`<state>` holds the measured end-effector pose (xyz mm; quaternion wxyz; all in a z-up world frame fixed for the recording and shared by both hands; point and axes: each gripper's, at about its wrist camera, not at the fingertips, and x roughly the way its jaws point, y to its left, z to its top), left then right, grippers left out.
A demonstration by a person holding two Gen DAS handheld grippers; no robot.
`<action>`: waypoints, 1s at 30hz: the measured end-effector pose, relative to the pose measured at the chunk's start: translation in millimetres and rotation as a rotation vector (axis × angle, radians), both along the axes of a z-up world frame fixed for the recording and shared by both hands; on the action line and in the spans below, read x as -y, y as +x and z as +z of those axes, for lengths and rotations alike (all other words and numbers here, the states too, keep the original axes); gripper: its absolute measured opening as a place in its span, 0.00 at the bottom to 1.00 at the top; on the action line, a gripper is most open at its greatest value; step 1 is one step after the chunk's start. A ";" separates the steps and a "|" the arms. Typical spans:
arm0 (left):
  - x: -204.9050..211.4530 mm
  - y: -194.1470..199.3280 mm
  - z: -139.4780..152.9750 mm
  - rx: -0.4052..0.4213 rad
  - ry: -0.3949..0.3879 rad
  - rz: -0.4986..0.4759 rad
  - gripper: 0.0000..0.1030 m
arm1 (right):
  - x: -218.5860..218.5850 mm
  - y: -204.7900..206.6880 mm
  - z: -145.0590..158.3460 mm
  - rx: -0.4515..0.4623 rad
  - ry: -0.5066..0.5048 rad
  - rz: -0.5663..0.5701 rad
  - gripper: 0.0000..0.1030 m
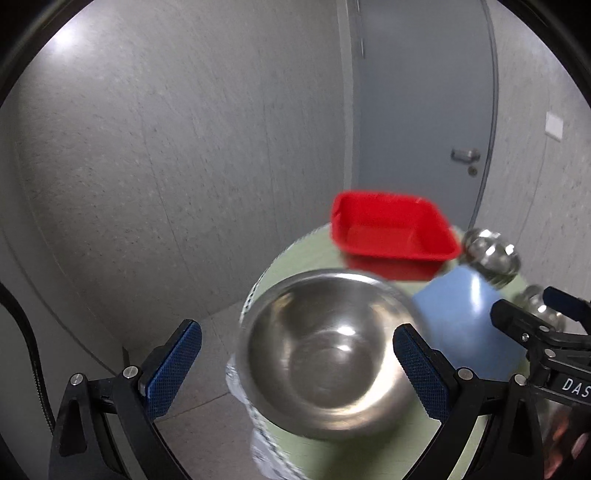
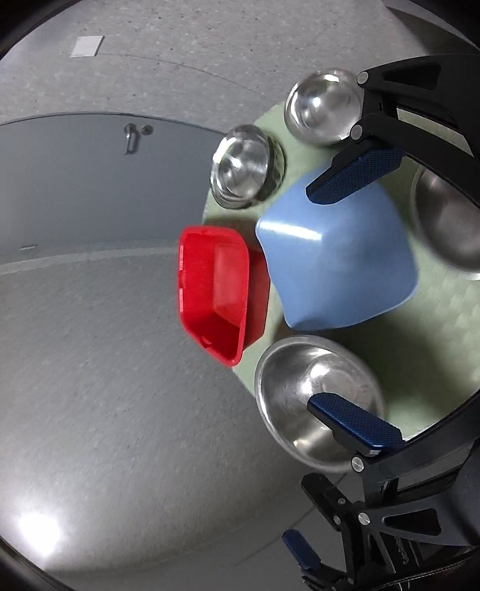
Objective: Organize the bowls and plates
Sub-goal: 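Grasp the rim of the large steel bowl with the right tool, then lower the large steel bowl into the red basket and open the right tool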
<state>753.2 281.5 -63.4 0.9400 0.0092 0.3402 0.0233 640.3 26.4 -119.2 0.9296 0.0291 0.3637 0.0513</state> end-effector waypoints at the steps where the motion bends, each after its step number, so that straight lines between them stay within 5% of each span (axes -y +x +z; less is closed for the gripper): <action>1: -11.1 12.6 -6.0 -0.022 0.001 -0.011 0.99 | -7.1 7.4 -6.1 -0.020 -0.003 -0.015 1.00; 9: -74.5 100.0 -63.8 -0.184 -0.004 -0.079 0.93 | -49.6 52.6 -63.7 -0.201 -0.008 -0.092 0.96; 13: -84.9 128.4 -92.2 -0.257 -0.004 -0.124 0.75 | -57.4 66.2 -84.8 -0.258 -0.046 -0.140 0.91; 22: -91.2 154.9 -109.4 -0.325 -0.108 -0.243 0.15 | -71.1 74.0 -103.6 -0.315 -0.082 -0.152 0.35; 24: -88.4 158.9 -111.1 -0.315 -0.076 -0.243 0.16 | -74.5 74.5 -100.2 -0.308 -0.073 -0.134 0.24; 30: -100.6 161.3 -101.7 -0.276 -0.110 -0.255 0.15 | -73.6 80.1 -92.5 -0.307 -0.063 -0.129 0.24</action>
